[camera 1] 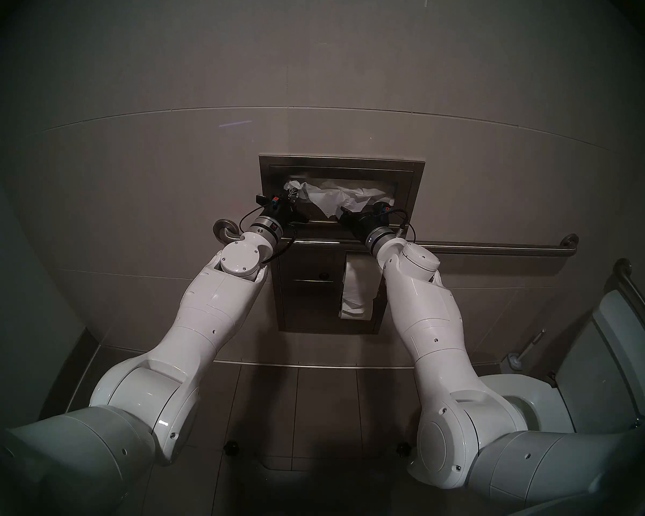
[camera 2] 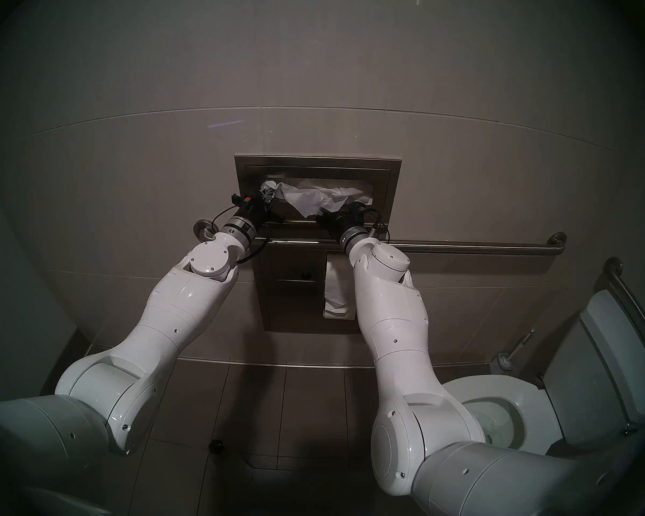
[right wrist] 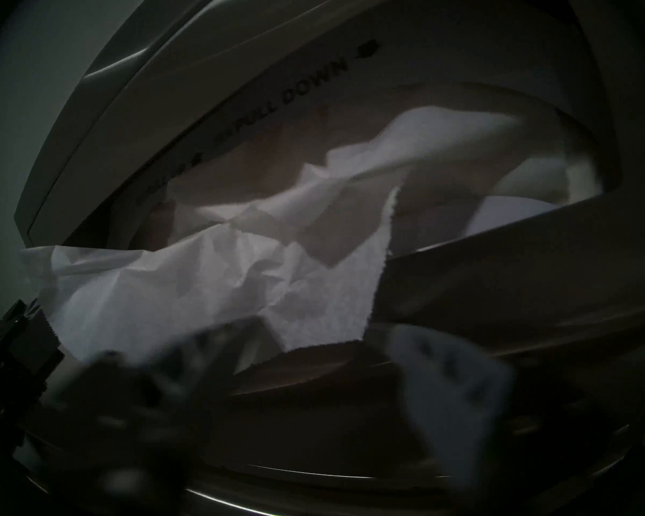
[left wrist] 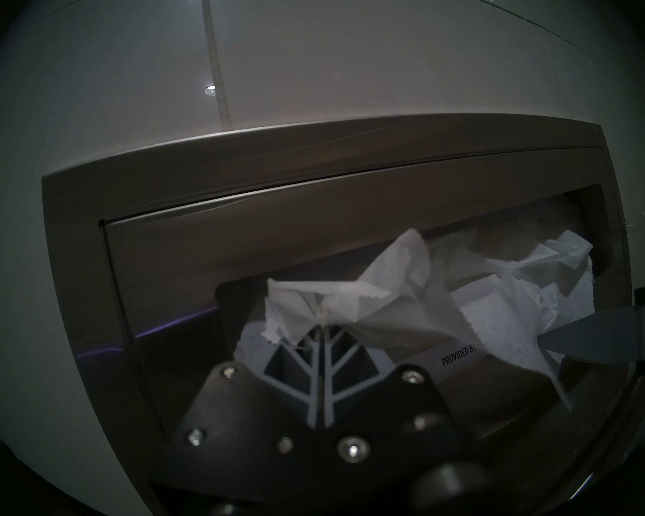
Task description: Take out a toilet seat cover
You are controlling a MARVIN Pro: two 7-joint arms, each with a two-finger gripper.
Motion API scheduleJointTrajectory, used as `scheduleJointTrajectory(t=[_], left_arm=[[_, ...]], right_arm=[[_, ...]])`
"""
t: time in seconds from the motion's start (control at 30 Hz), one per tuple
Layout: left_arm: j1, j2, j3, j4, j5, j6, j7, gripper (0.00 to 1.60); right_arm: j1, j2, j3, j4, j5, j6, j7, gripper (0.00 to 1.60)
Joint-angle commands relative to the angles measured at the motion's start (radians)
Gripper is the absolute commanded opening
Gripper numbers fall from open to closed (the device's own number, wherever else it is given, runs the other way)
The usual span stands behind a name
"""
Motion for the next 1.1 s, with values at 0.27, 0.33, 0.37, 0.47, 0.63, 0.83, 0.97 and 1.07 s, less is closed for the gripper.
scheduleJointTrajectory(t=[0.27,0.33,0.37,0.47,0.63,0.83,0.97,1.07], left_arm=[[0.008,-0.001,-0.003,-0.083,0.012,0.003,0.007,0.00],[0.018,0.001,-0.003,-0.095,0.012,0.004,0.008,0.00],[0.018,0.001,-0.003,-0.095,0.012,0.004,0.008,0.00],[0.055,0.011,-0.004,-0.145,0.010,0.012,0.001,0.00],[0.109,0.023,-0.007,-0.218,0.006,0.038,0.002,0.00],[0.138,0.032,-0.013,-0.257,0.001,0.053,0.007,0.00],[0.160,0.039,-0.017,-0.295,-0.006,0.079,0.008,0.00],[0.174,0.044,-0.018,-0.323,-0.008,0.103,0.012,0.00]], right_arm=[[0.067,0.033,-0.025,-0.009,-0.037,-0.048,0.008,0.00],[0.062,0.036,-0.029,-0.011,-0.043,-0.048,0.008,0.00],[0.062,0.036,-0.029,-0.011,-0.043,-0.048,0.008,0.00],[0.051,0.043,-0.036,-0.013,-0.056,-0.055,0.005,0.00],[0.032,0.045,-0.040,-0.023,-0.069,-0.057,-0.005,0.00],[-0.001,0.059,-0.069,-0.043,-0.117,-0.057,-0.027,0.26],[-0.034,0.070,-0.113,-0.077,-0.173,-0.059,-0.038,1.60],[-0.050,0.065,-0.098,-0.096,-0.166,-0.033,-0.048,1.60]])
